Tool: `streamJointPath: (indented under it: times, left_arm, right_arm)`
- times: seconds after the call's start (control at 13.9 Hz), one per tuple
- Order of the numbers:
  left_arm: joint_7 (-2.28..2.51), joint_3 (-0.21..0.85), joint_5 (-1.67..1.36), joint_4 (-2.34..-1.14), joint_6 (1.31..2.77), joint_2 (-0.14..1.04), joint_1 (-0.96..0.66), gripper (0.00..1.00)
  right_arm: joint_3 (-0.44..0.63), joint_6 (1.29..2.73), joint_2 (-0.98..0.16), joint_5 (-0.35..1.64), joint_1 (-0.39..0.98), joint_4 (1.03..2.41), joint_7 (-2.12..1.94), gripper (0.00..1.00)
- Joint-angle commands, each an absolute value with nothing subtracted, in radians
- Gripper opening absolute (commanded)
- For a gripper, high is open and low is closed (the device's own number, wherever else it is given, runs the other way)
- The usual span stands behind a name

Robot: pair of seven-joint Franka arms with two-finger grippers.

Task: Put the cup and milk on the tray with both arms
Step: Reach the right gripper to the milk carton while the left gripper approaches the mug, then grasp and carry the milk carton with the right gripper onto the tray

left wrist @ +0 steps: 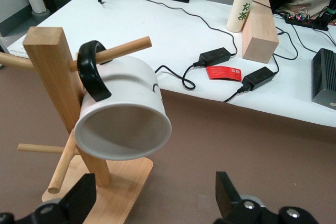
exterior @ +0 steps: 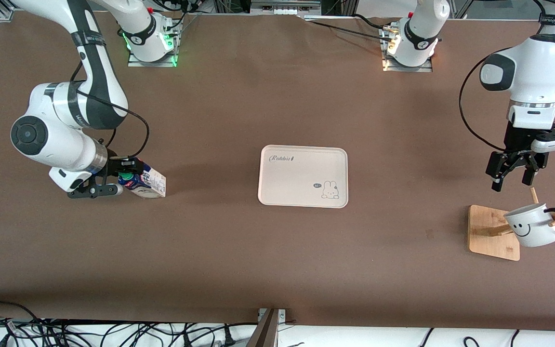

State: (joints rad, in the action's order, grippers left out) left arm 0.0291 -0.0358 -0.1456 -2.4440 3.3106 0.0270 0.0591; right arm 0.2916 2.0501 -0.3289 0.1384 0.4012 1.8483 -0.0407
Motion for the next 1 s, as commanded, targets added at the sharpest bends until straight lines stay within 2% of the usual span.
streamJointPath:
  times: [0.0, 0.07, 0.22, 0.5, 0.72, 0.93]
  left_arm:
    - [0.026, -0.014, -0.164, -2.441, 3.413, 0.081, 0.052, 1.00]
    - [0.026, -0.011, -0.163, -2.438, 3.445, 0.101, 0.051, 1.00]
    - [0.026, 0.005, -0.164, -2.430, 3.456, 0.112, 0.051, 1.00]
    - [0.025, 0.005, -0.161, -2.404, 3.502, 0.153, 0.051, 1.00]
    - [0.025, 0.003, -0.155, -2.364, 3.502, 0.164, 0.051, 1.00]
    - [0.025, 0.003, -0.158, -2.342, 3.502, 0.189, 0.052, 1.00]
  right_arm:
    - [0.293, 2.051, -0.310, 0.147, 0.405, 1.859, -0.034, 0.34]
    - [0.291, 2.043, -0.305, 0.147, 0.408, 1.852, -0.031, 0.31]
    - [0.267, 2.010, -0.304, 0.149, 0.414, 1.804, -0.002, 0.31]
    - [0.125, 1.869, -0.353, 0.164, 0.417, 1.600, 0.234, 0.31]
    - [0.043, 1.876, -0.400, 0.299, 0.434, 1.546, 0.314, 0.31]
    - [0.034, 1.876, -0.455, 0.296, 0.537, 1.470, 0.447, 0.31]
